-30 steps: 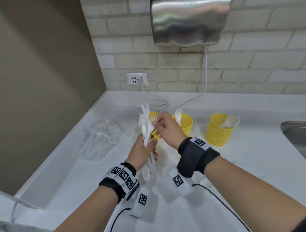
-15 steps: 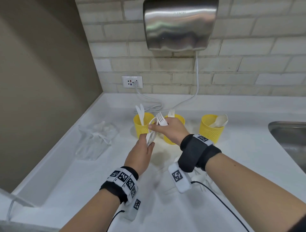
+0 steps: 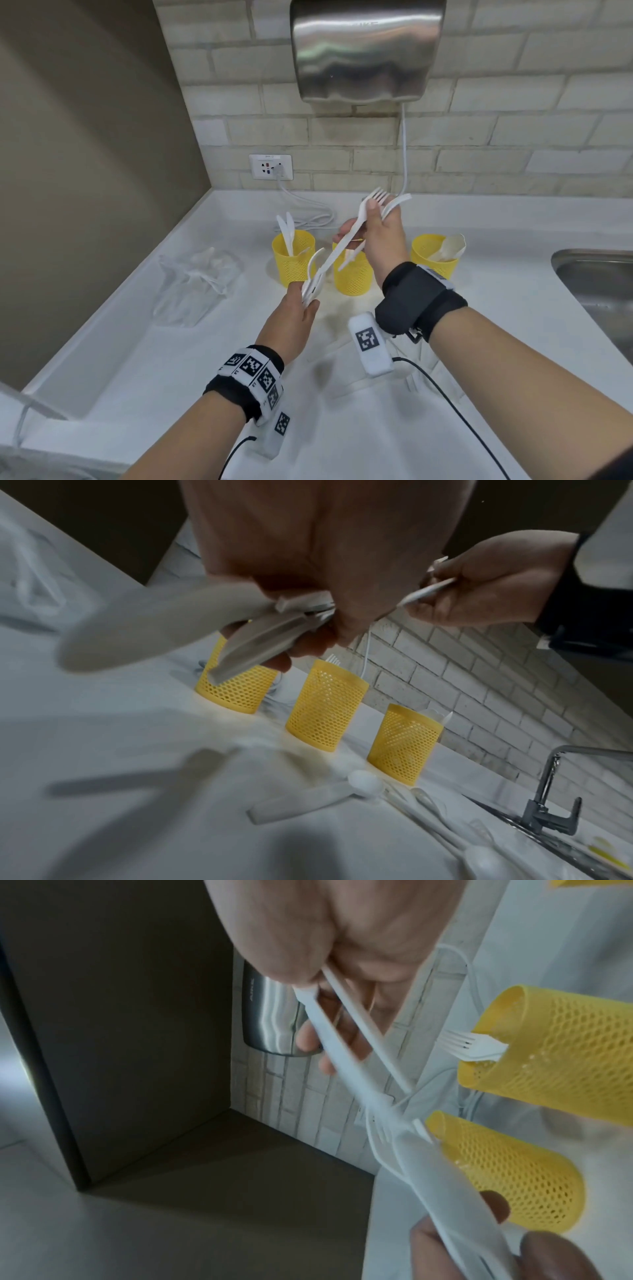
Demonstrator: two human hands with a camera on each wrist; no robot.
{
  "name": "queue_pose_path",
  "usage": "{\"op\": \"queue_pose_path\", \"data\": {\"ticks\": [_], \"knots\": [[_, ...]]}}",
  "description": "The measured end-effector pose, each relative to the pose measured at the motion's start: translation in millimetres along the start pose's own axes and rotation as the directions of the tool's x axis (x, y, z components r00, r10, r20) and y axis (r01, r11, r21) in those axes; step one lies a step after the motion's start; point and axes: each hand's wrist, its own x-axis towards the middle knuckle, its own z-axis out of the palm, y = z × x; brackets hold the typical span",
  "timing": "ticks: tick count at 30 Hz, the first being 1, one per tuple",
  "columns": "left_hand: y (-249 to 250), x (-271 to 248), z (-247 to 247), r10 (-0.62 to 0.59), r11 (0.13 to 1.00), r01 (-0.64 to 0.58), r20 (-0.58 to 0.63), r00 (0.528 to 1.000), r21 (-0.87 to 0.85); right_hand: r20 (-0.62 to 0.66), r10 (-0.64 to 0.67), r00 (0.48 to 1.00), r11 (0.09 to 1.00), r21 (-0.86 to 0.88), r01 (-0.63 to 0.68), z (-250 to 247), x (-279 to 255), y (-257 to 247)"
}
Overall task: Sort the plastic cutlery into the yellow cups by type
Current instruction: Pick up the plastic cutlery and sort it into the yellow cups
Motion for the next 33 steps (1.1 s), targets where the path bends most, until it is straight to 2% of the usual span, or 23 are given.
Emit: {"op": "queue_pose_path", "data": {"ticks": [3,6,9,10,12,15,17,19,22,27,31,33], "knots": [[-2.0,2.7,0.9,-0.002,1.0,0.002,-0.025,1.0,-0.008,-0.009,-0.012,1.0,1.0,0.024,0.012,-3.0,3.8,-3.2],[-2.0,6.1,2.9,0.023,0.999,-0.024,-0.03,0.999,-0.031,0.04,0.074,0.996,0.987,-0.143,-0.068,-7.0,6.7,5.2],[-0.7,8.9,5.0,0.047,0.995,-0.046,0.005,0.999,-0.085,0.208,0.286,0.935,0.934,-0.28,-0.223,-10.4,1.5,16.6],[0.8,9.7,5.7,0.049,0.993,-0.047,0.019,0.999,-0.105,0.251,0.329,0.91,0.918,-0.313,-0.246,-10.6,-1.7,18.8],[3.6,10.3,6.6,0.051,0.991,-0.047,0.034,0.998,-0.123,0.287,0.346,0.893,0.911,-0.333,-0.245,-11.0,-6.3,21.1],[4.5,10.2,7.2,0.076,0.995,-0.074,0.027,0.997,-0.061,0.224,0.254,0.941,0.954,-0.22,-0.205,-11.5,-5.3,16.5],[3.0,9.2,7.8,0.094,0.995,-0.094,0.017,0.995,0.029,0.14,0.144,0.98,0.973,-0.198,-0.115,-12.3,1.2,11.8],[-0.3,8.3,8.9,0.098,0.991,-0.097,-0.005,0.995,0.09,0.058,0.061,0.996,0.982,-0.182,-0.049,-15.3,9.7,9.1],[-3.7,8.1,9.9,0.068,0.987,-0.059,-0.055,0.996,0.15,-0.037,0.014,0.999,0.991,-0.132,-0.019,-22.2,18.7,3.2],[0.1,8.9,8.3,0.033,0.979,-0.014,-0.087,0.996,0.205,-0.105,-0.081,0.991,0.981,-0.183,0.061,-31.1,33.5,-0.7],[-1.2,12.1,8.2,0.062,0.961,-0.026,-0.122,0.991,0.275,-0.08,-0.019,0.997,0.971,-0.238,-0.001,-34.9,50.9,8.8],[-3.5,14.6,9.1,0.069,0.953,-0.021,-0.148,0.987,0.303,-0.081,-0.057,0.995,0.942,-0.335,0.027,-33.6,57.6,13.4]]}}
